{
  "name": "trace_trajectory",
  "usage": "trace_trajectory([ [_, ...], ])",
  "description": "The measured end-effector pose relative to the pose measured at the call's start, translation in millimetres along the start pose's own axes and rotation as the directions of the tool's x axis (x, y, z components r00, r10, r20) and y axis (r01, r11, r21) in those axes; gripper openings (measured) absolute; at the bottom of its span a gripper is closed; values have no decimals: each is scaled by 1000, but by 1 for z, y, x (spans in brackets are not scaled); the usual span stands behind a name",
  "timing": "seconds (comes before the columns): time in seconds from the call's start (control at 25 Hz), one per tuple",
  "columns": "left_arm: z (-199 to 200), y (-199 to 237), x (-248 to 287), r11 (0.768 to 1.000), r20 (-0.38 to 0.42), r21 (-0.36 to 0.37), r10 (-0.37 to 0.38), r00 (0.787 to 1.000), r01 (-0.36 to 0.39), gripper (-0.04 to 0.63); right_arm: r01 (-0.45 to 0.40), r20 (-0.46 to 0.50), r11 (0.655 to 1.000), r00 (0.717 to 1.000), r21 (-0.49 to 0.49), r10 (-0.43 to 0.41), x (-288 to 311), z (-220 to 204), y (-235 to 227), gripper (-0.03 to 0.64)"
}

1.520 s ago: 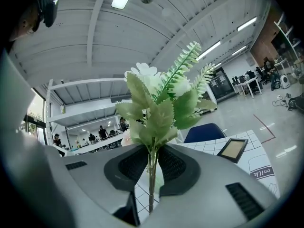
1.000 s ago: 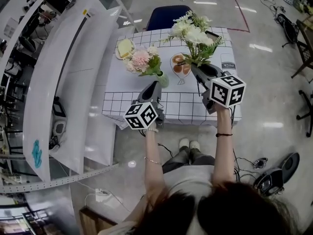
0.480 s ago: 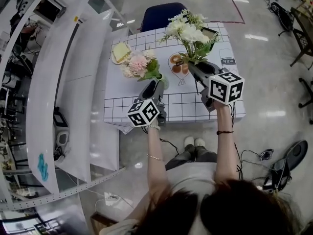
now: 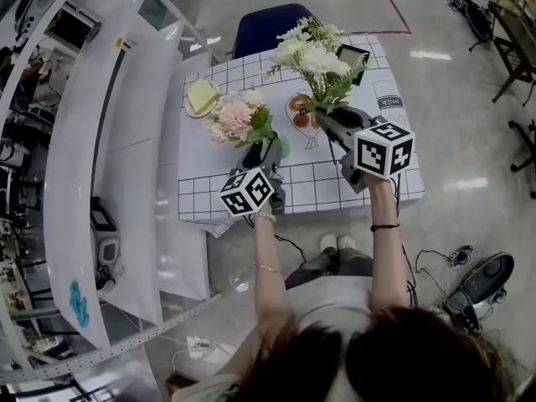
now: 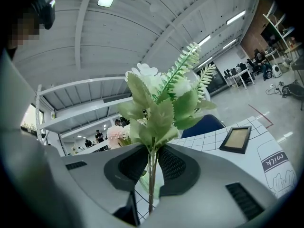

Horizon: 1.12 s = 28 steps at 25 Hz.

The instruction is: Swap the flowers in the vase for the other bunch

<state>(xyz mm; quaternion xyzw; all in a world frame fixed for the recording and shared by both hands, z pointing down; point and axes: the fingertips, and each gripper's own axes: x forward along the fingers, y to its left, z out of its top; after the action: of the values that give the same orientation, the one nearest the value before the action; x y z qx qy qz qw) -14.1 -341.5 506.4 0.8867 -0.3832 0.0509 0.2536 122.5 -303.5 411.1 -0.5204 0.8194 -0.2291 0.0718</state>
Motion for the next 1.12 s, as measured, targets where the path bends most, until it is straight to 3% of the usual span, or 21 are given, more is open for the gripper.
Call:
trace_trajectory([
  [0.84,11,-4,28,992,17,100,-77,997,75,219,55,22,998,998,36,-56,7,-5,-21,64],
  [1.12,5,1,32,988,-13,144,-49,999,51,196,55,23,998,998,45,-56,8,-6,-23,64],
])
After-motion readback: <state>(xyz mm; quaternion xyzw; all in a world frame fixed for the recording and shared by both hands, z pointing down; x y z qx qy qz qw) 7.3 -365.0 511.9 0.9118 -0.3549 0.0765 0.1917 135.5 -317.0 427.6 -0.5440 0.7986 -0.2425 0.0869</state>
